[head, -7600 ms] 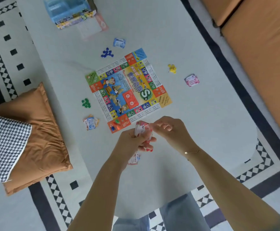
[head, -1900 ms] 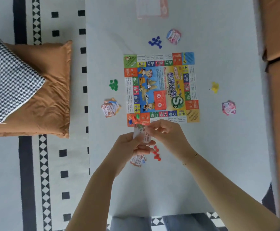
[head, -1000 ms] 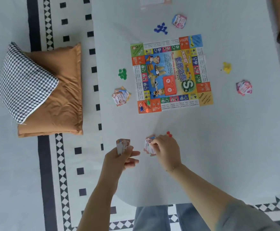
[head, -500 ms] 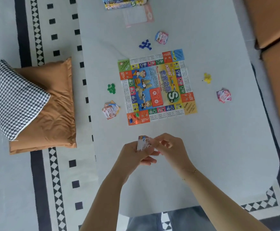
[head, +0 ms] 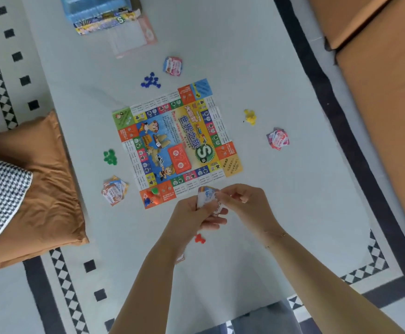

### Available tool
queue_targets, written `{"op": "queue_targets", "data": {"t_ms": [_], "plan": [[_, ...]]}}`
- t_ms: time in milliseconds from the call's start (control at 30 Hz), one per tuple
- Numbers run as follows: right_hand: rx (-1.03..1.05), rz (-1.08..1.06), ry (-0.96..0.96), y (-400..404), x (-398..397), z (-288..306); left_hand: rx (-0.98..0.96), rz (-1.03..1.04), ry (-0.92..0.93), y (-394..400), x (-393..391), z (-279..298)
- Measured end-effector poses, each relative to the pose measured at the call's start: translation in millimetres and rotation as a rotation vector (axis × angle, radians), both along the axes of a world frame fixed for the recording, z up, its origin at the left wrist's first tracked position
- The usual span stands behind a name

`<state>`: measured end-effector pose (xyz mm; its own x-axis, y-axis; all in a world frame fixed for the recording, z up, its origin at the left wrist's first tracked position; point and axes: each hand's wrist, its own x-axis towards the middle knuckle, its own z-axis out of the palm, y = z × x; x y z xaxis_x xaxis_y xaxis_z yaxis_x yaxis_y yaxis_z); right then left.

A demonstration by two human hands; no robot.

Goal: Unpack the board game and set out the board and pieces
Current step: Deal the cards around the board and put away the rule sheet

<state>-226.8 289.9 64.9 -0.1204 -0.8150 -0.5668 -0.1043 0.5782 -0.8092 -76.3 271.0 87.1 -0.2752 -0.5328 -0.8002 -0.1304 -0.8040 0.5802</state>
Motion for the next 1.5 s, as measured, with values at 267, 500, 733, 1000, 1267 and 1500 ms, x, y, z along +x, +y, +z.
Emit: {"op": "queue_targets", "data": {"t_ms": [267,500,733,1000,1267,1500], "plan": [[0.025,-0.112,0.003,-20,-50,-14,0.047,-0.043,0.043,-31,-49,-11],[0.077,-0.178,-0.151,-32,-87,-18,0.014,-0.046,-0.008,-50,-81,-23],[0.075,-0.335,-0.079,-47,-118,-33,-0.008,0.026,-0.017,-61,-110,-35],[0.012,-0.293,0.434,-90,-159,-93,0.059,-0.005,-0.076,-80,-129,-47],[-0.033,-0.247,0.641,-94,-155,-97,0.085,0.001,0.032,-86,-124,-42],[-0.060,0.029,0.153,-94,-111,-28,-0.068,0.008,0.019,-83,-102,-34]]}}
